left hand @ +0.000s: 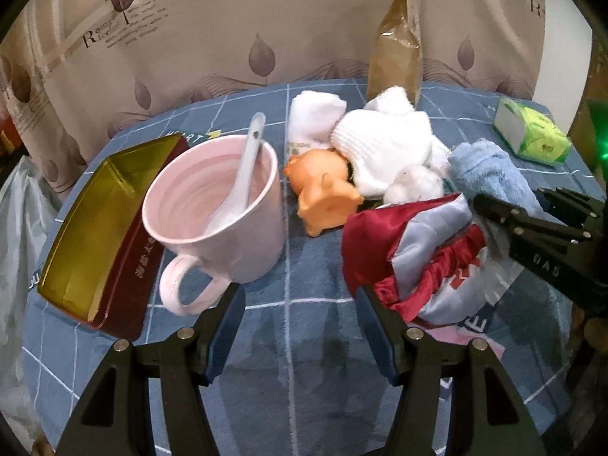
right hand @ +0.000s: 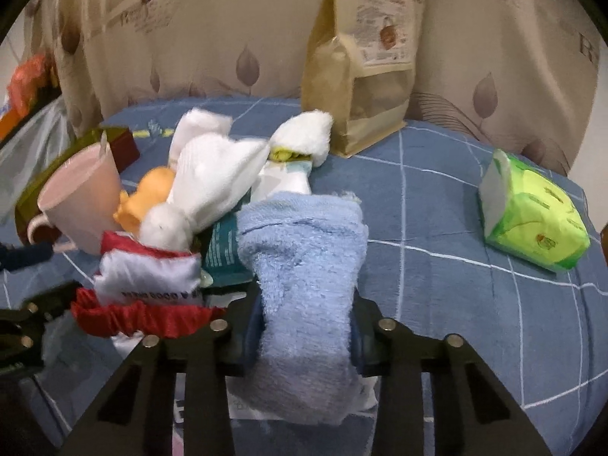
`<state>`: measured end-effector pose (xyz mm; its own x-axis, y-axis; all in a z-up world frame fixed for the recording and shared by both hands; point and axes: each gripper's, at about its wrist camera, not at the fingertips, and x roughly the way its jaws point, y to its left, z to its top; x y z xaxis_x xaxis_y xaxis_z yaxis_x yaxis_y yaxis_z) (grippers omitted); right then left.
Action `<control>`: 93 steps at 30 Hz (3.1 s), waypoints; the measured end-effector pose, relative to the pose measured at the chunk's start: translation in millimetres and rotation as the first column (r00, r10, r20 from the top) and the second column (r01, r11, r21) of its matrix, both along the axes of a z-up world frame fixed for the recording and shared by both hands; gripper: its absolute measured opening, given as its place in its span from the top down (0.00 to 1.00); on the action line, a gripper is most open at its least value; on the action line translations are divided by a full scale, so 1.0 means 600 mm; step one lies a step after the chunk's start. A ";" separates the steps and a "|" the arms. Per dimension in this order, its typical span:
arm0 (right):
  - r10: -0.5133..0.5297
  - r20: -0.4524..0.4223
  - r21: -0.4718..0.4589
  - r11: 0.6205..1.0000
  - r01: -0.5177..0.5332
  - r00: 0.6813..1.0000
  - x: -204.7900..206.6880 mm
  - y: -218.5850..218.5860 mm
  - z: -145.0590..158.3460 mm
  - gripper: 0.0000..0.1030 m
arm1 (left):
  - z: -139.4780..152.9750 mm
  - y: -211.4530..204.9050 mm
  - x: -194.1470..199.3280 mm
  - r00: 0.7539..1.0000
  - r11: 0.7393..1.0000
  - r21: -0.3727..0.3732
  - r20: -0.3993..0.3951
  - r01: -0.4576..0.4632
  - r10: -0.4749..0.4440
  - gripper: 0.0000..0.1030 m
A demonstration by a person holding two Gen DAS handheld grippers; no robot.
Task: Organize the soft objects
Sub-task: 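Grasp the red-and-white sock bundle with the left tool while the right tool grasps the blue towel, then carry the red-and-white sock bundle into the gold tin tray and release it with the left tool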
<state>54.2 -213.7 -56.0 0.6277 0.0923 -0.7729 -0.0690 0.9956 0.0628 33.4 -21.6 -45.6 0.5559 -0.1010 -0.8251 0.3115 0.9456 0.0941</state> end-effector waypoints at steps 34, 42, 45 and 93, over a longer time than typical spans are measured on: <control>-0.092 0.027 0.188 0.978 0.086 0.995 -0.068 -0.072 0.071 0.68 | 0.009 -0.077 -0.010 0.966 0.965 -0.102 -0.065 0.242 -0.249 0.33; -0.085 0.018 0.200 0.977 0.079 0.996 -0.066 -0.073 0.065 0.68 | -0.036 -0.089 0.026 0.967 0.974 -0.087 -0.133 0.208 -0.218 0.33; -0.083 0.013 0.201 0.976 0.079 0.996 -0.066 -0.072 0.061 0.68 | -0.046 -0.092 0.035 0.966 0.976 -0.089 -0.151 0.199 -0.211 0.33; -0.114 0.022 0.123 0.986 0.111 0.993 -0.067 -0.065 0.039 0.68 | 0.121 0.042 -0.014 0.992 0.982 -0.150 0.065 0.117 -0.109 0.79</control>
<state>13.9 -252.9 -32.4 0.6616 0.1119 -0.7414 0.0396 0.9822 0.1836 25.1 3.5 27.2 0.5788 -0.2889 -0.7626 0.4155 0.9091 -0.0290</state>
